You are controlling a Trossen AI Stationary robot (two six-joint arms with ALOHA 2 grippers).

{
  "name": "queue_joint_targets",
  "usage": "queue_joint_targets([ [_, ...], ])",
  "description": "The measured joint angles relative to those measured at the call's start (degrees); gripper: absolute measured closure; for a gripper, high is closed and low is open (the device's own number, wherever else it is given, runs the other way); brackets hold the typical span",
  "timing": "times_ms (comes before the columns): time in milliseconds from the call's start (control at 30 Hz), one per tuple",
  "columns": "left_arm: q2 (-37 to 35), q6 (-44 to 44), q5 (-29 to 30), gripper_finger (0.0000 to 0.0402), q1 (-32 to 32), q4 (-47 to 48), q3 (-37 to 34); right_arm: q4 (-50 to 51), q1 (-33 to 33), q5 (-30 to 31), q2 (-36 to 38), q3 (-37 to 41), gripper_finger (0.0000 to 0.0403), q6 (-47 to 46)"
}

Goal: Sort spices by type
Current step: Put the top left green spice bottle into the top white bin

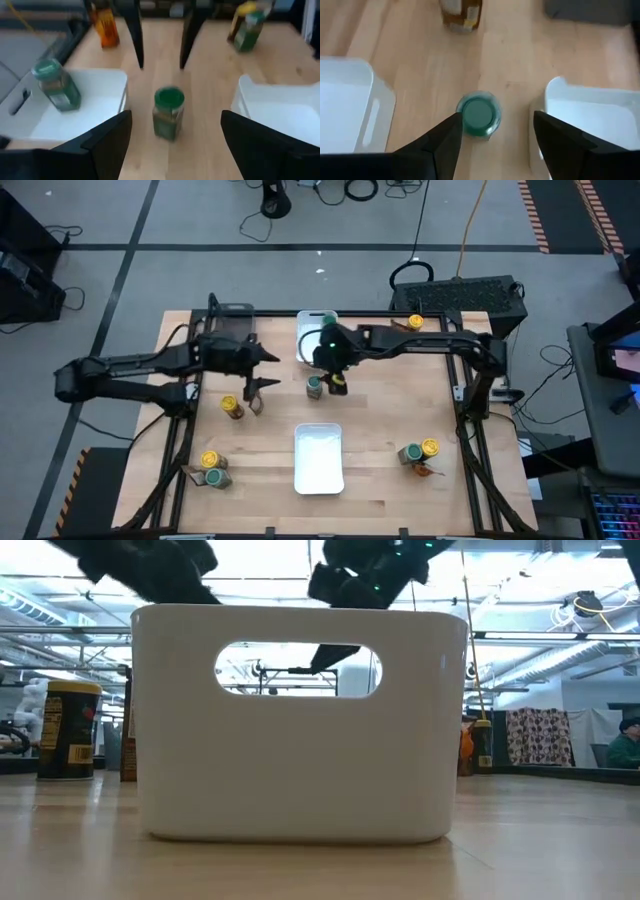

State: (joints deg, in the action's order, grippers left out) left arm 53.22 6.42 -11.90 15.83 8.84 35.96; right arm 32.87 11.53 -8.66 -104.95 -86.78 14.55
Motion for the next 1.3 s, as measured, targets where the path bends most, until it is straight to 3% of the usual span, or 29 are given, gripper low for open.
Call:
queue_joint_targets([
  [200,-3.63,0.13,0.81,0.0091,-0.11,-14.37,-8.8,6.6,-1.11,-0.07,-6.65,-7.79,0.0174,1.98],
  [400,-3.46,2.59,0.84,0.0091,-0.03,-14.55,-10.25,9.6,-1.12,-0.32,-10.45,-12.76,0.0163,2.95],
  [767,-3.46,3.94,0.88,0.0091,0.4,-14.46,-10.25,10.32,-1.16,-0.38,-12.41,-13.05,0.0095,4.0],
  [1300,-3.46,3.97,1.4,0.0091,0.43,-14.36,-10.2,11.38,-1.2,-0.29,-14.37,-13.03,0.0102,3.77],
])
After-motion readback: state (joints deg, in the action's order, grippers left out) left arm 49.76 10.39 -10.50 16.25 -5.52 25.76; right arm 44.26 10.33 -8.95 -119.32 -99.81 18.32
